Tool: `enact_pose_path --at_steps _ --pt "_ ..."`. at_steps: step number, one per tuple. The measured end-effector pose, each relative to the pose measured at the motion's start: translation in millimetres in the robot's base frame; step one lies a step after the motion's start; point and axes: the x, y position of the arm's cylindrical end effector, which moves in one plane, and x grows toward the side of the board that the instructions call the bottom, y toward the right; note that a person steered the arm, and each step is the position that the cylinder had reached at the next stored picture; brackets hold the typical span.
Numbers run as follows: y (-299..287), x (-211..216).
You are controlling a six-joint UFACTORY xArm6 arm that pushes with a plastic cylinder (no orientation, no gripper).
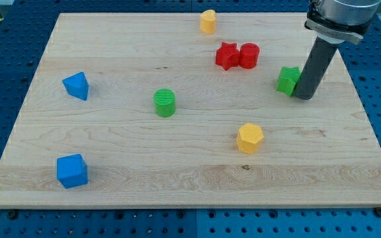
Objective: Place the green star into the red blocks
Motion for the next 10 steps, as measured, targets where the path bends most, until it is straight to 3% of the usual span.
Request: enact_pose_path --at_steps 3,4,10 --pt "22 -10" --pt "-5 -34" --pt "-62 -32"
